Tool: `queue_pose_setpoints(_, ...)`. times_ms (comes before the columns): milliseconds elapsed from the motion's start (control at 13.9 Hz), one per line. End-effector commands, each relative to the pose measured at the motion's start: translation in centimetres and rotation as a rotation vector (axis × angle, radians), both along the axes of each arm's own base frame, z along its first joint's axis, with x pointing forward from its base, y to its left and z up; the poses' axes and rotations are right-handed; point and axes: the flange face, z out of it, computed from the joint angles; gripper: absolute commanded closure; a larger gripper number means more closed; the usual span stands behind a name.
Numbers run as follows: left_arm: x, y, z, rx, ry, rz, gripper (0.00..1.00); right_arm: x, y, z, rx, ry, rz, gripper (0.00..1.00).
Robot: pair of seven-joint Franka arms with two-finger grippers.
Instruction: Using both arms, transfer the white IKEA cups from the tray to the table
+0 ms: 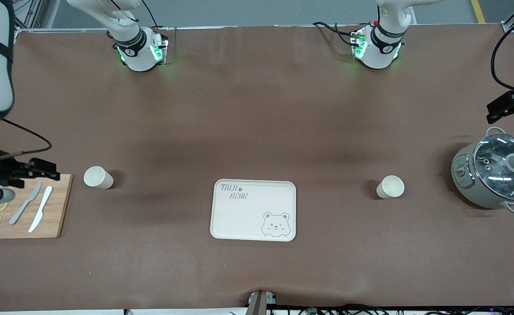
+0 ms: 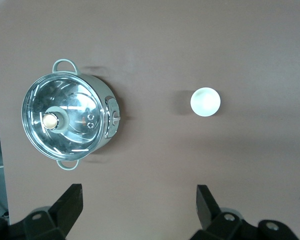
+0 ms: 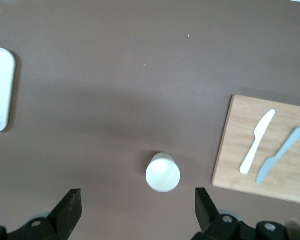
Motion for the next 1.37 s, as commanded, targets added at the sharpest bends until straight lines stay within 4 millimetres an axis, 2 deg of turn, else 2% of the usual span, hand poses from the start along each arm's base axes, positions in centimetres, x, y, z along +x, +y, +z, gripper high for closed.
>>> queue_pose_setpoints(0,-1.5,-0.6,1.4,-0.020,0.007,-0.024,0.00,-5.1,0.9,4.7,-0.003,-0.015,0.014,0.00)
queue_pose_setpoints(72,-1.9,-1.5,1.2,-0.019,0.018,-0.034,0.00,-6.7,0.9,5.6,-0.002,-0.019,0.014,0.00)
queue_pose_setpoints(216,-2.8,-1.1,0.9,-0.023,0.028,-0.035,0.00,-9.6,1.1,7.9,0.000,-0.044,0.009,0.00)
queue_pose_setpoints(361,-3.5,-1.3,0.7,-0.040,0.026,-0.041,0.00,-11.2,1.0,9.2,0.002,-0.020,-0.068,0.00)
queue_pose_setpoints(433,-3.7,-1.2,0.2,-0.077,0.026,-0.034,0.00,-11.6,1.0,9.3,0.002,0.003,-0.176,0.00)
queue_pose_setpoints(505,-4.4,-1.0,0.4,-0.099,0.007,-0.031,0.00,-11.7,0.9,9.3,-0.007,0.013,-0.269,0.00)
queue_pose_setpoints(649,-4.2,-1.3,-0.1,-0.099,0.009,-0.035,0.00,-11.7,0.4,9.4,-0.060,0.006,-0.278,0.00)
queue_pose_setpoints(793,-4.2,-1.3,-0.1,-0.099,0.010,-0.029,0.00,-11.6,-0.1,9.6,-0.062,-0.008,-0.198,0.00)
queue_pose_setpoints(938,-4.2,-2.2,-0.1,-0.098,0.011,-0.027,0.00,-11.8,-1.0,9.4,-0.056,0.002,-0.085,0.00)
queue_pose_setpoints(1082,-4.9,-3.2,0.3,-0.093,0.022,-0.020,0.00,-12.1,-0.2,9.6,-0.054,0.006,-0.077,0.00)
queue_pose_setpoints(1298,-4.8,-3.4,0.3,-0.083,0.022,-0.015,0.00,-11.8,-0.7,9.3,-0.044,0.003,-0.095,0.00)
